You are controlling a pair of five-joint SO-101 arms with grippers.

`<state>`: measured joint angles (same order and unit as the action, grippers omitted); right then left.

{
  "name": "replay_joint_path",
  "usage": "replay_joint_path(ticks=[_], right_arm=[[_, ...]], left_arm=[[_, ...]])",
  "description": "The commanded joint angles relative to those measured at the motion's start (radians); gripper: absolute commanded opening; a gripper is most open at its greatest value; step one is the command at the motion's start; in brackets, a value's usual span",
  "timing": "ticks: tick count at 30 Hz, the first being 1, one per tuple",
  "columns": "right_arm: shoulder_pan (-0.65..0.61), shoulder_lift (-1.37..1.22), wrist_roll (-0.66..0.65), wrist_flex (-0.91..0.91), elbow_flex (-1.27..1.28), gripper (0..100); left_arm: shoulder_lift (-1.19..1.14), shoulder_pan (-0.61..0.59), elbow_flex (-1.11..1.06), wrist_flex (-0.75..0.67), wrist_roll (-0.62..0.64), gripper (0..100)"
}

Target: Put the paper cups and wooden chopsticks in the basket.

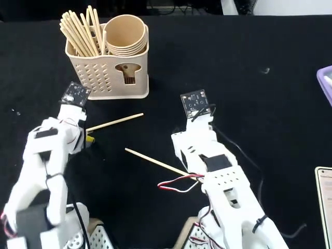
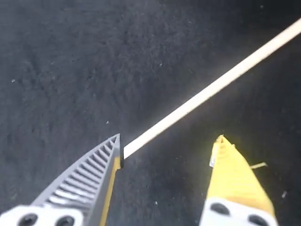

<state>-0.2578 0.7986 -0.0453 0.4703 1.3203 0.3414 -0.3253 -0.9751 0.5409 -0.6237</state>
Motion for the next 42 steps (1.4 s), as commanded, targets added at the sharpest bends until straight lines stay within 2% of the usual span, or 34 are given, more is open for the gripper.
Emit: replay_joint_path(ticks=[1,4,8,14,18,21,24,28,30,33,40,42], right_arm=[[0.012,0.036,-0.002,-0.015,-0.002,10.6],[0.011,0.036,-0.002,-0.015,-0.002,10.6],[0.011,0.036,-0.002,-0.015,-0.002,10.6],[0.012,0.039,-0.002,-0.015,-0.002,10.6],[0.012,0.039,-0.002,-0.015,-0.002,10.6],[0.012,0.039,-0.002,-0.015,-0.002,10.6],[0.012,0.039,-0.002,-0.015,-0.002,10.6],[0.012,0.039,-0.002,-0.015,-0.002,10.6],[0.014,0.039,-0.002,-0.015,-0.002,10.6],[0.014,0.039,-0.002,-0.015,-0.002,10.6],[0.014,0.041,-0.002,-0.015,-0.002,10.6],[0.014,0.041,-0.002,-0.015,-0.002,10.6]], left_arm=[[-0.135,-0.008,0.159,0.061,-0.021,31],[-0.178,-0.013,0.231,0.173,-0.072,31],[-0.181,-0.028,0.266,0.253,-0.147,29],[-0.161,-0.030,0.266,0.316,-0.204,10],[-0.109,-0.030,0.259,0.348,-0.207,3],[-0.048,-0.030,0.262,0.394,-0.209,3],[0.021,-0.039,0.268,0.384,-0.209,5],[0.051,-0.062,0.252,0.301,-0.193,20],[0.025,-0.068,0.239,0.249,-0.120,26],[-0.066,-0.070,0.240,0.176,-0.020,25],[-0.301,-0.067,0.358,0.153,-0.020,25],[-0.338,-0.068,0.378,0.155,-0.057,25]])
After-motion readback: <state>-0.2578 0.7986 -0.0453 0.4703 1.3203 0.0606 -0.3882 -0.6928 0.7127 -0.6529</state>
